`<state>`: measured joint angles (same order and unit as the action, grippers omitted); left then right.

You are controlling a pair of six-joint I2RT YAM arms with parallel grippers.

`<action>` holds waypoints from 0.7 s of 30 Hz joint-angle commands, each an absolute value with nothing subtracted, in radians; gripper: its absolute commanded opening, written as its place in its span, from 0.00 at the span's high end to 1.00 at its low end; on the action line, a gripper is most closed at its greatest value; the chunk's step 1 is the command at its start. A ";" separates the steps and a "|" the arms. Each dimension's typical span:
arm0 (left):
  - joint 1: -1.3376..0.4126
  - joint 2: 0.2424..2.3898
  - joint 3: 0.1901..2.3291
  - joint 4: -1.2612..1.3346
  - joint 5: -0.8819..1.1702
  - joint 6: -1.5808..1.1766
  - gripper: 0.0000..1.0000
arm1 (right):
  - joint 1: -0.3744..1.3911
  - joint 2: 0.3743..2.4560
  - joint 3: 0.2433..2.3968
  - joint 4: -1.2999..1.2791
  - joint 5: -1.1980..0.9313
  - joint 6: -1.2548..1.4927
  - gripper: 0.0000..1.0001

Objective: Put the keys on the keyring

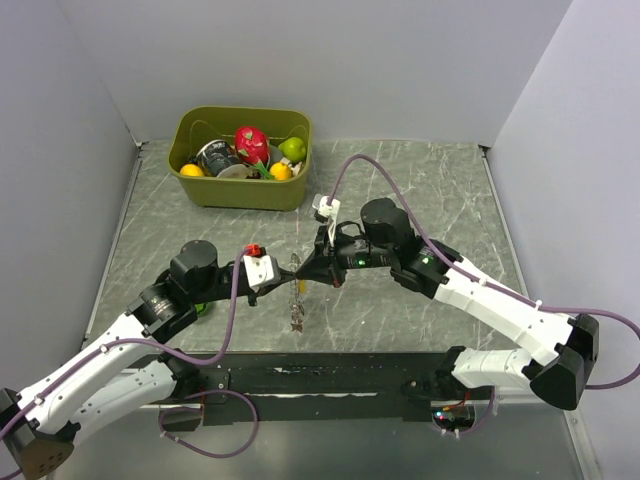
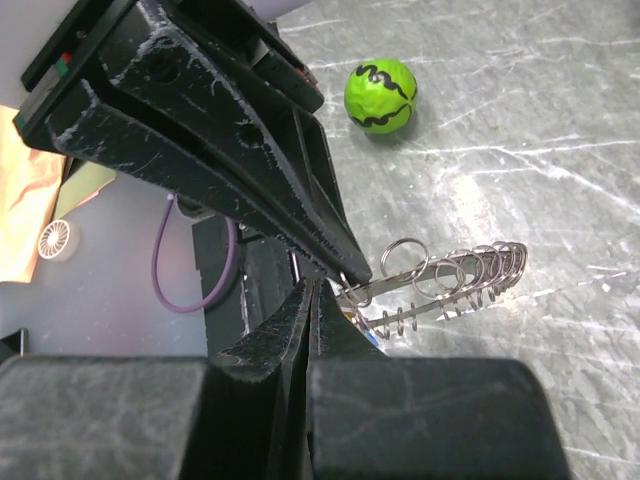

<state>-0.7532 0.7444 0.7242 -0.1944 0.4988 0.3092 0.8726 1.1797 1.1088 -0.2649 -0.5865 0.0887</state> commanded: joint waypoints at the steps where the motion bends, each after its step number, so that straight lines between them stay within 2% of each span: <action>1: -0.764 0.742 0.775 -0.103 0.503 0.304 0.99 | 0.879 1.164 1.097 -0.190 -0.568 0.098 1.00; 10: -0.765 0.739 0.775 -0.092 0.502 0.295 0.99 | 0.877 1.175 1.083 -0.184 -0.569 0.100 1.00; 21: -0.767 0.712 0.761 -0.086 0.503 0.281 0.99 | 0.867 1.129 1.031 -0.189 -0.463 0.112 1.00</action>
<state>-0.7609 0.7429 0.7242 -0.1844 0.4900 0.2974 0.8726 1.1675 1.0580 -0.2199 -0.5247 0.1074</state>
